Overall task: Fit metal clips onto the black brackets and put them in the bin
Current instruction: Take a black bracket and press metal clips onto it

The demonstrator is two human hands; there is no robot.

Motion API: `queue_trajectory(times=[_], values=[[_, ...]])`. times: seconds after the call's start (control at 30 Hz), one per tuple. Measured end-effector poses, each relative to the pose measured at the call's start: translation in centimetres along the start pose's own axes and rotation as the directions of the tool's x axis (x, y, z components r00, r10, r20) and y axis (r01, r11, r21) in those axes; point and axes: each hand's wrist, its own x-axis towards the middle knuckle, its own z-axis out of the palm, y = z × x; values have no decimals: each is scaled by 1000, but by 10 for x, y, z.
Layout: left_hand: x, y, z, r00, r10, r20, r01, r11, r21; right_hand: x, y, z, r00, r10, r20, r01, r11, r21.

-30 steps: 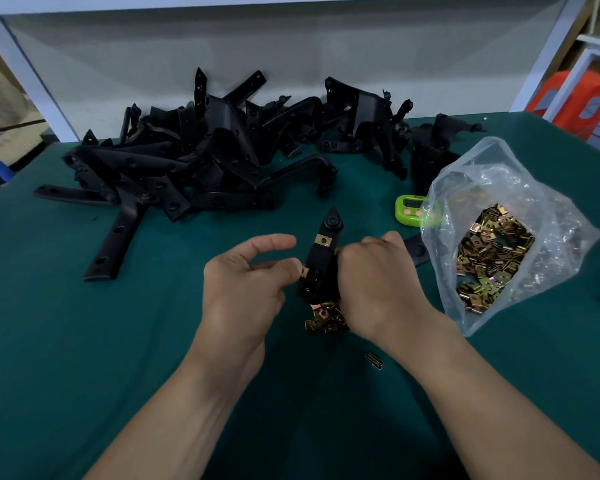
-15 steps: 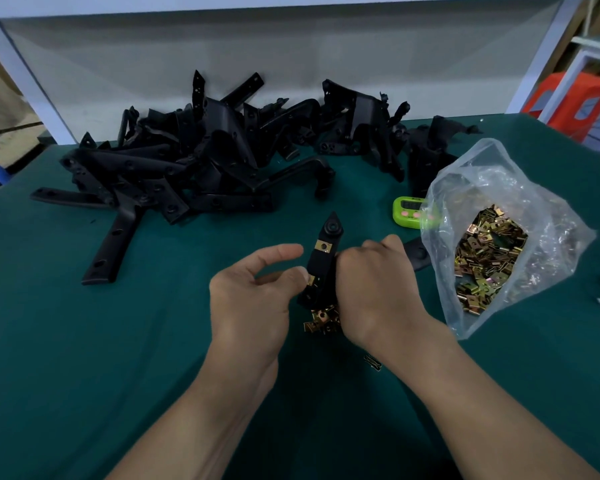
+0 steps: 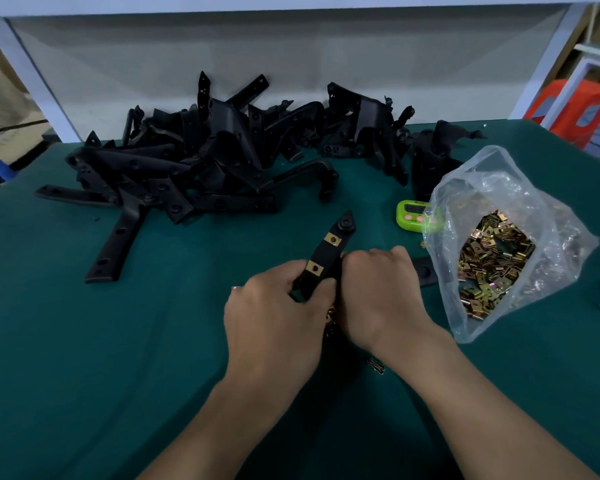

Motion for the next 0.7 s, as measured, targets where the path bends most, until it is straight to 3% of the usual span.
queue_trajectory(times=[0.13,0.23,0.3,0.47,0.6,0.7], values=[[6,-7,-5,981,190,-46,-181,972,153,-1,-2,-1,1000,-15,-24,16,999,48],[12,-13,-7,919,389,-69,-360,897,256,-2,-4,0,999,-34,-39,38,995,90],[14,-16,-8,896,440,-59,-411,873,263,-3,-2,-1,998,-38,-50,44,993,113],[16,-18,-8,982,179,-64,-181,983,-30,-9,-5,-4,986,-94,-139,131,947,293],[27,-28,-9,992,-26,-127,3,985,-174,-19,-12,-7,985,-133,-114,157,960,233],[33,-33,-12,991,-64,-117,32,966,-258,-29,-14,-14,988,-117,-105,139,963,230]])
